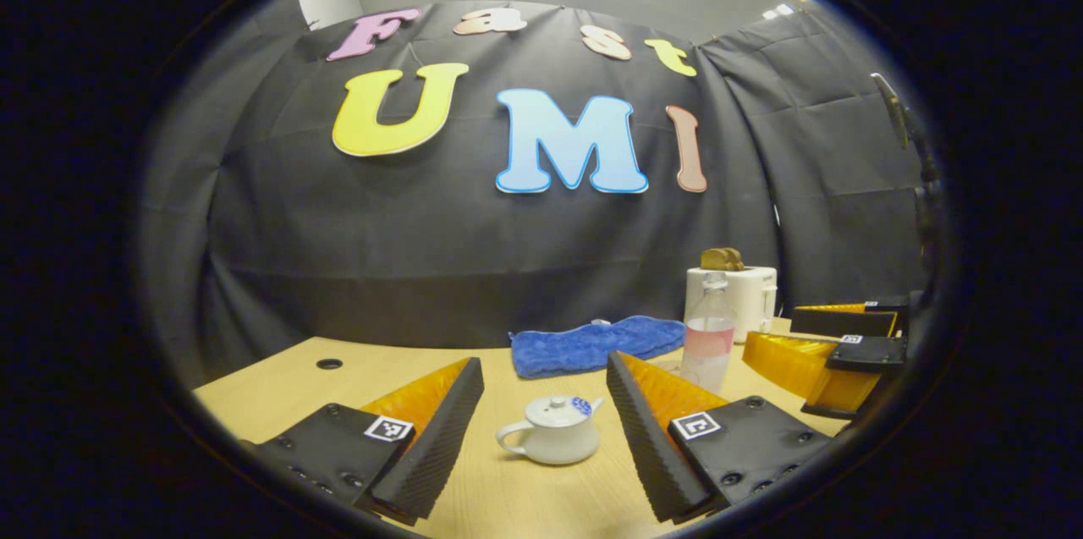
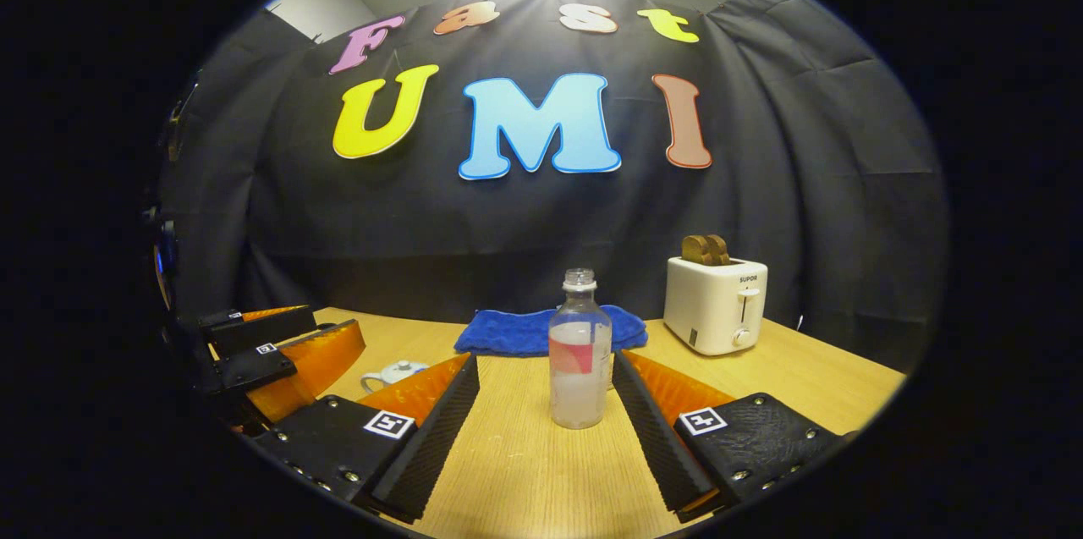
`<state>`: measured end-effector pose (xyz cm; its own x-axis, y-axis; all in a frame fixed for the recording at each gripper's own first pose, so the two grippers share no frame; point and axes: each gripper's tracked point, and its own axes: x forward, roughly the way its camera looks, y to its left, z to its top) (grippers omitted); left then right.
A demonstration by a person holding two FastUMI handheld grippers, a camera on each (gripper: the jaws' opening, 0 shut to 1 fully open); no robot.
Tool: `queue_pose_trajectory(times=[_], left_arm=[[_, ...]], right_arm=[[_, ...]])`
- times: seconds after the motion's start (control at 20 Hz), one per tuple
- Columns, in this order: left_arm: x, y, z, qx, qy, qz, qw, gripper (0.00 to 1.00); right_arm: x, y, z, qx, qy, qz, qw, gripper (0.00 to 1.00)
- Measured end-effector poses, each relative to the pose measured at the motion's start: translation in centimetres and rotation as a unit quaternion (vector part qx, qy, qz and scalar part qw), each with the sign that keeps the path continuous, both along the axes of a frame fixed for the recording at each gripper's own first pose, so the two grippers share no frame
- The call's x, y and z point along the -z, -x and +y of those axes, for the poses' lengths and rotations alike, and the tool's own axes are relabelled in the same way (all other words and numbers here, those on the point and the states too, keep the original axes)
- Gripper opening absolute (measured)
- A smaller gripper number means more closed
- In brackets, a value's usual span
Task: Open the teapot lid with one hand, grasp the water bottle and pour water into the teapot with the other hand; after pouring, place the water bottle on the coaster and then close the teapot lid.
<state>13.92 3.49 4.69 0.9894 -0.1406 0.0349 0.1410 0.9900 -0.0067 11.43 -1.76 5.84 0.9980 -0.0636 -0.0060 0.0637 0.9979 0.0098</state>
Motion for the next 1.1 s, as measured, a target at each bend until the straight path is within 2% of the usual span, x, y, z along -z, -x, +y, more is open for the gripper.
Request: queue_pose_trajectory(times=[0.15,0.35,0.6,0.9,1.1], left_arm=[[0.8,-2.0,-0.6,0.015,-0.011,0.005,1.000,0.96],[3.2,-3.2,-1.6,0.042,0.016,0.025,0.999,0.96],[3.0,-4.4,-0.9,0.044,0.012,0.015,0.999,0.96],[4.8,-6.2,-2.4,0.073,-0.006,0.032,0.997,0.96],[5.8,-6.9,-2.4,0.071,-0.007,0.040,0.997,0.96]], right_arm=[[0.1,-1.9,-0.7,0.020,-0.003,0.012,1.000,0.98],[0.0,-4.7,-1.9,0.051,-0.004,0.011,0.999,0.98],[2.2,-7.2,-2.0,0.046,-0.013,0.023,0.999,0.98],[4.4,-8.7,-3.2,0.059,-0.012,0.039,0.997,0.98],[5.4,-9.2,-2.6,0.053,-0.006,0.044,0.998,0.98]])
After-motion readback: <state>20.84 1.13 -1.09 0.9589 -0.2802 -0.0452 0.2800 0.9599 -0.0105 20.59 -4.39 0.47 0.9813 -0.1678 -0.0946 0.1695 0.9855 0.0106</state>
